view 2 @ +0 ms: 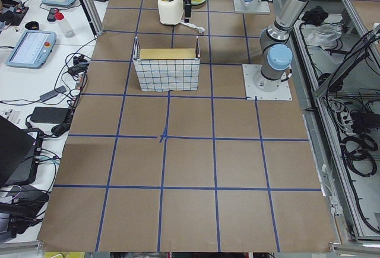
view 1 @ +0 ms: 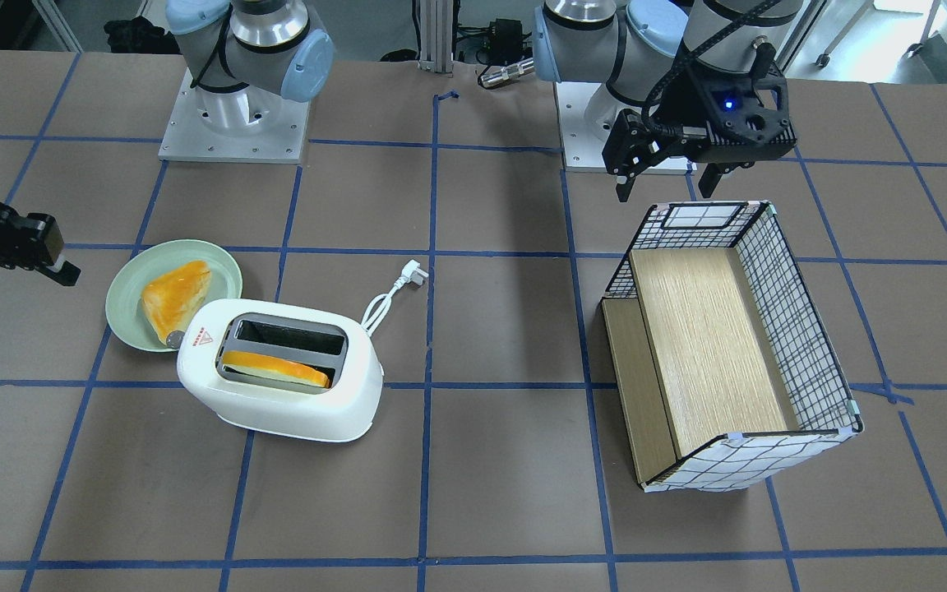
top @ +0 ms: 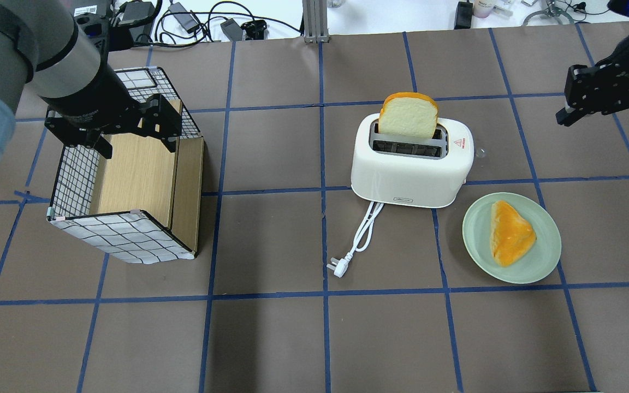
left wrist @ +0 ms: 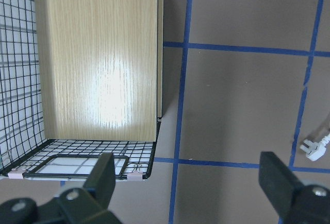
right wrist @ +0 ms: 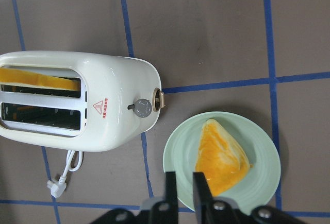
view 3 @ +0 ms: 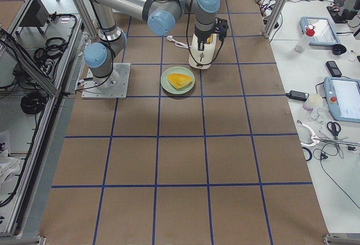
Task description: Press toaster with right arm
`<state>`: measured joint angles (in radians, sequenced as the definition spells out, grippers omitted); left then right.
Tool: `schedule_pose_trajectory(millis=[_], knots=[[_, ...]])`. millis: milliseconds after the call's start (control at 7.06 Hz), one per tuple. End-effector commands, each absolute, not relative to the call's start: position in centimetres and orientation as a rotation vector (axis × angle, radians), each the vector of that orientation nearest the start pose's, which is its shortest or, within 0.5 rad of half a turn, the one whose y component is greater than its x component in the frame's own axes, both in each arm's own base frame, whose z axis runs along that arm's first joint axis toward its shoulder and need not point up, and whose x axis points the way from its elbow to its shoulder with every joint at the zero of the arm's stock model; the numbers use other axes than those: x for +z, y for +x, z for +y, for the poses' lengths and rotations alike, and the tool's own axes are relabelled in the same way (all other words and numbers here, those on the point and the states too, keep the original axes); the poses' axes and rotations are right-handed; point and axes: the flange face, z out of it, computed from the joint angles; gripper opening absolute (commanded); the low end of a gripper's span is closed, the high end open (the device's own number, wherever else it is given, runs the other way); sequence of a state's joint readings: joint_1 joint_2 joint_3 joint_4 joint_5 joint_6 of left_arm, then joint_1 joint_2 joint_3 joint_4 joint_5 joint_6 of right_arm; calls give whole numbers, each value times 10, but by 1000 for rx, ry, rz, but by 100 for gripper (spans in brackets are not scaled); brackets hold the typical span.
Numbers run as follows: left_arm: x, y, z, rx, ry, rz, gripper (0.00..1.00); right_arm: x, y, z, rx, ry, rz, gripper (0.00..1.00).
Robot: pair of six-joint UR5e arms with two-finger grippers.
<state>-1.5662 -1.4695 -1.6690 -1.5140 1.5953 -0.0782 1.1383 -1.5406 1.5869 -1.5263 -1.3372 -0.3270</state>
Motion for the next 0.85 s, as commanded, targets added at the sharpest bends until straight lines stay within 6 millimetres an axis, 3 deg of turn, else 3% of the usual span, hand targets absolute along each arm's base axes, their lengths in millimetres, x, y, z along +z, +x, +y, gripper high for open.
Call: schedule_pose_trajectory(millis=[0,142,283,708], knots=[[494,-129,-455,-97,-130,3115,100,502,-63,-501,-12,159,2962,100],[494,-129,-455,-97,-130,3115,100,516,-49,-498,25,237,2983,100],[493,-129,-455,-95,-130,3115,100,533,-16,-502,5,224,3032,100],[494,-129,-455,-97,-130,3115,100,541,93,-505,-58,287,3060,100]])
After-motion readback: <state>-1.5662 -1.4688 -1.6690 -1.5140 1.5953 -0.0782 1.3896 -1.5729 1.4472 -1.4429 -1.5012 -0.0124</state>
